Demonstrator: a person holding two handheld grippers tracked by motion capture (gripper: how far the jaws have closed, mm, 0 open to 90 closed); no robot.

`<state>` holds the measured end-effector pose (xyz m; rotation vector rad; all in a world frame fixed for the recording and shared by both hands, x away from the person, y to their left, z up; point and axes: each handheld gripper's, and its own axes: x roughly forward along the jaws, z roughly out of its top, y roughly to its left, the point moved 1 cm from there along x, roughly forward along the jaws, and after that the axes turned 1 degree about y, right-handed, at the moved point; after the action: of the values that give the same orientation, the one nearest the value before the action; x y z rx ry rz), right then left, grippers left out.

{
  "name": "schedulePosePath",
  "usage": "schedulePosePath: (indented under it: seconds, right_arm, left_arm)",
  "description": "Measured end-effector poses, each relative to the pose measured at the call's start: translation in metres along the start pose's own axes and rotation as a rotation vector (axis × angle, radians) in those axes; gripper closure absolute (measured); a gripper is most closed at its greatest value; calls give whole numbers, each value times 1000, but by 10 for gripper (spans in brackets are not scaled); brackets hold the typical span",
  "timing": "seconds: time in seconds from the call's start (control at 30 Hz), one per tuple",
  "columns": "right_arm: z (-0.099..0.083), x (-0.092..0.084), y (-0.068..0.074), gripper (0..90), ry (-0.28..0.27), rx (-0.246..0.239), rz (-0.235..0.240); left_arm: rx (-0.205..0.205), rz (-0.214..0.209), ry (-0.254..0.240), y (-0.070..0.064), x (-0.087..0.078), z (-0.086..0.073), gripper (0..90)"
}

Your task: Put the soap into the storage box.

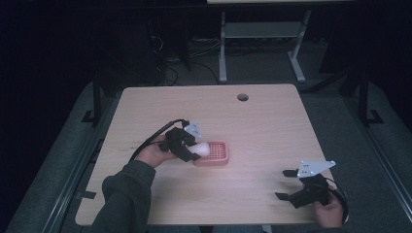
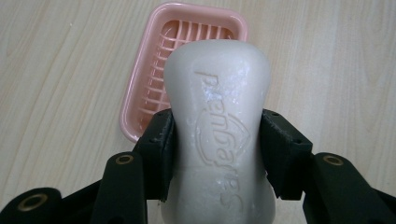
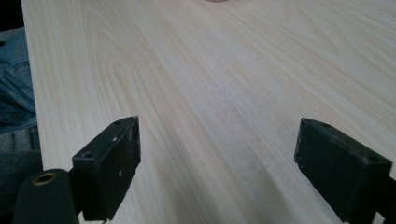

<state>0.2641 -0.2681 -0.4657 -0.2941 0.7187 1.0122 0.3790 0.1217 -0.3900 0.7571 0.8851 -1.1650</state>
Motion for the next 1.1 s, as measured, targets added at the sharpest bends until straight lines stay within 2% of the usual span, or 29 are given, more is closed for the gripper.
schedulePosePath:
  seconds: [0.2, 0.8, 1.1]
  right_arm:
    - [0, -1, 0, 142, -7, -1, -3]
    - [0, -2, 1, 142, -13, -2, -8]
    - [0, -2, 1, 142, -14, -5, -8]
  left_arm:
    - [19, 2, 0, 4, 3, 8, 492]
    - [31, -12, 16, 14, 22, 24, 493]
    - [20, -28, 30, 18, 35, 25, 493]
